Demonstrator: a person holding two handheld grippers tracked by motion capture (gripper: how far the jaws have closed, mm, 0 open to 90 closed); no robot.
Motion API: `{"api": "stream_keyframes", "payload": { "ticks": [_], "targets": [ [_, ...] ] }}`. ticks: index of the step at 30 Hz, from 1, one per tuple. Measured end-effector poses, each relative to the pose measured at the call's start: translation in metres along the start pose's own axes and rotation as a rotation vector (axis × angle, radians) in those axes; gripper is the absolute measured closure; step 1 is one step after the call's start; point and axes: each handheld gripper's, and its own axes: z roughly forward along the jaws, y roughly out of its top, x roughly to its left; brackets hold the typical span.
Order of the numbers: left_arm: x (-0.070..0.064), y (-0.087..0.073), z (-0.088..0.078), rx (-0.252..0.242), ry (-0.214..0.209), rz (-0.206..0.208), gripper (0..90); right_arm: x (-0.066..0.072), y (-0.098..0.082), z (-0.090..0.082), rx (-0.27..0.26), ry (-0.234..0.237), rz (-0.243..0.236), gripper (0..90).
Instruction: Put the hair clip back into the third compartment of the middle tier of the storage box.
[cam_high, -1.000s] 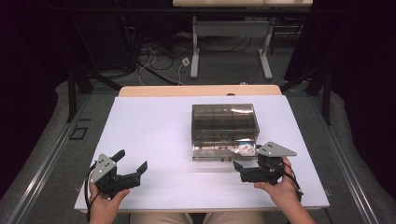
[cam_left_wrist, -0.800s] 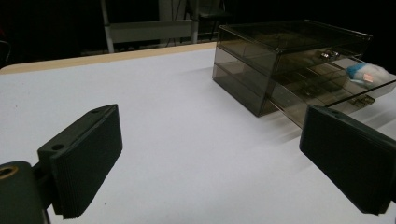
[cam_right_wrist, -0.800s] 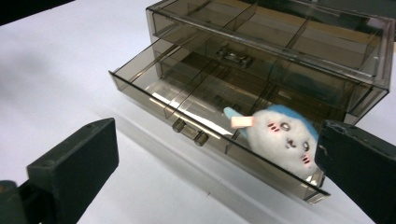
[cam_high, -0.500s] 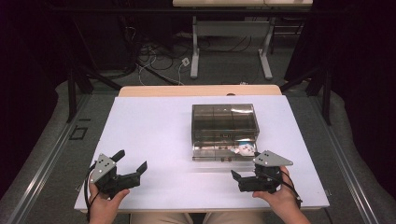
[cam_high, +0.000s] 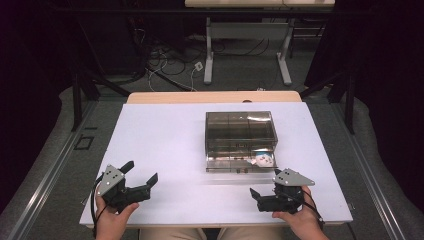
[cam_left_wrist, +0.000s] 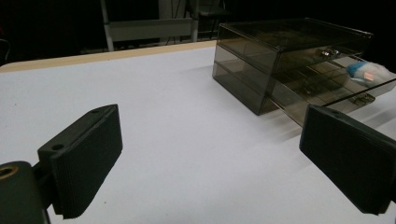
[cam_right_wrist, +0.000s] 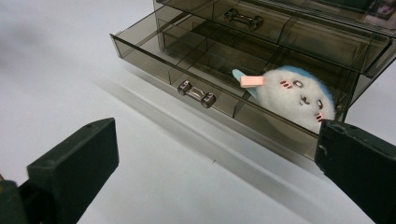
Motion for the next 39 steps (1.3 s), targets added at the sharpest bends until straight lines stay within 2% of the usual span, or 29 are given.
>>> {"api": "stream_keyframes", "payload": {
  "ticks": [10, 13, 16, 18, 19, 22, 23, 31, 33, 39],
  "targets": [
    [0.000, 0.000, 0.000, -0.002, -0.006, -0.005, 6.0, 0.001, -0.005, 0.000, -0.031, 0.004, -0.003, 0.0],
    [-0.001, 0.000, 0.000, -0.002, -0.008, -0.005, 6.0, 0.004, -0.008, 0.003, -0.007, 0.012, 0.000, 0.0],
    [0.000, 0.000, 0.000, -0.001, -0.008, 0.001, 6.0, 0.006, -0.009, 0.005, -0.007, 0.017, -0.001, 0.0],
    [0.000, 0.000, 0.000, 0.000, -0.008, 0.001, 6.0, 0.008, -0.010, 0.006, -0.003, 0.021, -0.011, 0.0],
    [0.000, 0.000, 0.000, -0.001, -0.009, 0.002, 6.0, 0.010, -0.011, 0.007, 0.017, 0.023, -0.023, 0.0],
    [0.000, 0.000, 0.000, 0.000, -0.010, 0.004, 6.0, 0.012, -0.013, 0.010, 0.008, 0.022, -0.019, 0.0],
    [-0.001, 0.000, 0.000, -0.001, -0.010, 0.002, 6.0, 0.013, -0.014, 0.011, 0.025, 0.021, -0.031, 0.0],
    [-0.001, 0.000, 0.000, 0.001, -0.014, 0.005, 6.1, 0.014, -0.018, 0.016, 0.030, 0.021, -0.037, 0.0],
    [-0.001, 0.000, 0.000, 0.000, -0.015, -0.001, 6.1, 0.013, -0.020, 0.017, 0.013, 0.014, -0.026, 0.0],
    [-0.001, 0.000, 0.000, 0.002, -0.016, -0.001, 6.1, 0.011, -0.022, 0.018, 0.014, 0.005, -0.031, 0.0]
  ]
}}
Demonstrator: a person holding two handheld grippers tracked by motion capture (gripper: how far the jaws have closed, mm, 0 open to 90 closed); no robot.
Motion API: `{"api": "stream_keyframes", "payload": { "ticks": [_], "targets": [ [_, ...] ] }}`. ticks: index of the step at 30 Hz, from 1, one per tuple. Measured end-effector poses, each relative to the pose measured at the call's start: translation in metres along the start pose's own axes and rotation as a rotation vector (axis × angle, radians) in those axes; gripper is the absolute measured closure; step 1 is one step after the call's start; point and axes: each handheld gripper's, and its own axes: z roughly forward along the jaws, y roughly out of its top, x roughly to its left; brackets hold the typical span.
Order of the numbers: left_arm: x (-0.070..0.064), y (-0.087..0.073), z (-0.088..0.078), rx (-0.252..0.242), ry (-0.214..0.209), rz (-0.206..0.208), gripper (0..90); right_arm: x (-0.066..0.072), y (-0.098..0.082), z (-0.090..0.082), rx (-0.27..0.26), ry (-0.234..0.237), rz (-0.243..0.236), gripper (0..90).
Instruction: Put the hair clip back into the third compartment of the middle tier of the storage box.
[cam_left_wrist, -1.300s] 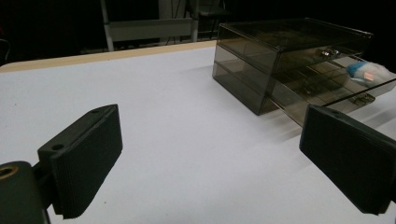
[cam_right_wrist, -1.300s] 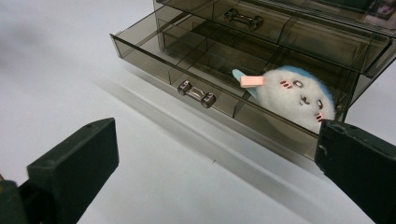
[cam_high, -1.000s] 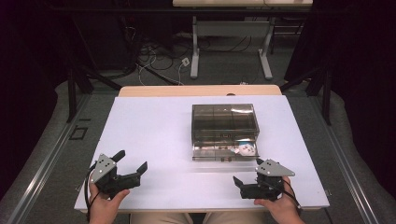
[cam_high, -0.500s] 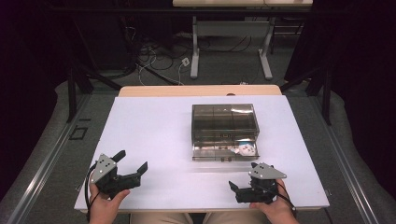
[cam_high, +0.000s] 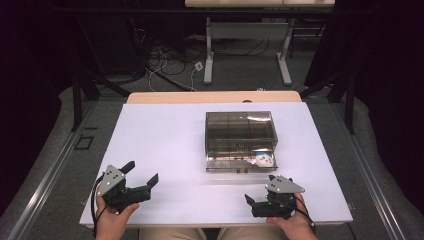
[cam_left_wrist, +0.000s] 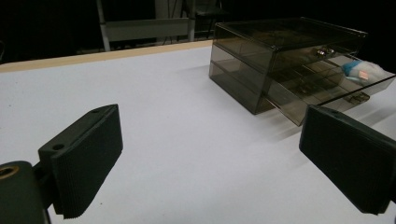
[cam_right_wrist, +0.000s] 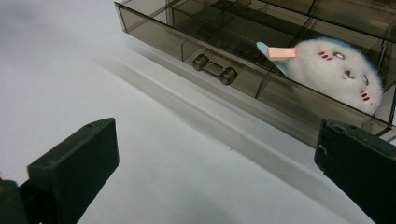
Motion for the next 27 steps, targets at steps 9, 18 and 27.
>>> {"api": "stream_keyframes", "payload": {
  "ticks": [9, 18, 27],
  "targets": [
    [-0.0001, 0.0003, -0.0001, -0.004, -0.001, 0.008, 6.1, -0.0007, -0.0036, 0.0050, 0.037, -0.005, -0.019, 0.0],
    [0.0000, 0.0003, -0.0001, -0.003, -0.004, 0.008, 6.2, -0.0030, -0.0038, 0.0052, 0.038, -0.008, -0.008, 0.0],
    [-0.0007, 0.0004, 0.0005, -0.005, -0.004, 0.004, 6.2, -0.0032, -0.0048, 0.0063, 0.033, -0.009, -0.008, 0.0]
  ]
}}
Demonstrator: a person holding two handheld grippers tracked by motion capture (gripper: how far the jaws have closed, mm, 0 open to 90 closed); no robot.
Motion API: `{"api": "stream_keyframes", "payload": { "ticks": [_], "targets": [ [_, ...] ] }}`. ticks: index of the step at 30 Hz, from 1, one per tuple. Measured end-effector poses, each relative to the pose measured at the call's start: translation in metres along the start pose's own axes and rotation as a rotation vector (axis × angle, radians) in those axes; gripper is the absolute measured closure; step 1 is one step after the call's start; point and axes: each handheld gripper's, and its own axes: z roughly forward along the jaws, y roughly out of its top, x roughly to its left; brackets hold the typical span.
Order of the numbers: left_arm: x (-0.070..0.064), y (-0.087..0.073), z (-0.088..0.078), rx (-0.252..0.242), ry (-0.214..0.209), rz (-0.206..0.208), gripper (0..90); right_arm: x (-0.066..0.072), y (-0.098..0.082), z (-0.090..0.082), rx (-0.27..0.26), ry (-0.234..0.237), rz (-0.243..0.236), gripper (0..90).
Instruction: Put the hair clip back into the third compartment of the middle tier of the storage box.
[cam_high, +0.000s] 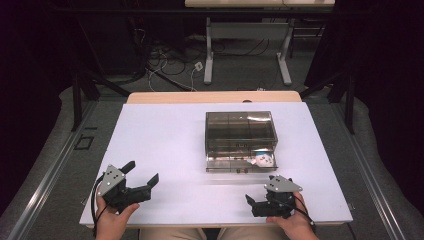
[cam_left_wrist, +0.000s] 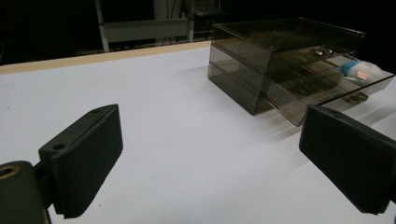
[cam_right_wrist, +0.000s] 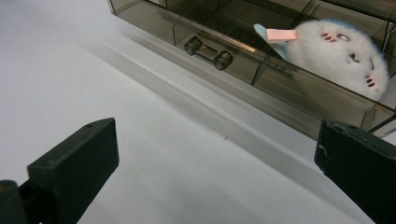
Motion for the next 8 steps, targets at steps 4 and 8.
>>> {"api": "stream_keyframes", "payload": {
  "ticks": [4, 8],
  "targets": [
    [0.0004, 0.0001, -0.0001, 0.001, 0.000, 0.007, 6.2, -0.0007, -0.0001, -0.0002, -0.001, -0.004, 0.004, 0.0],
    [0.0003, -0.0001, 0.0001, 0.000, -0.001, -0.001, 6.2, -0.0013, 0.0001, -0.0006, 0.006, -0.005, 0.012, 0.0]
  ]
}}
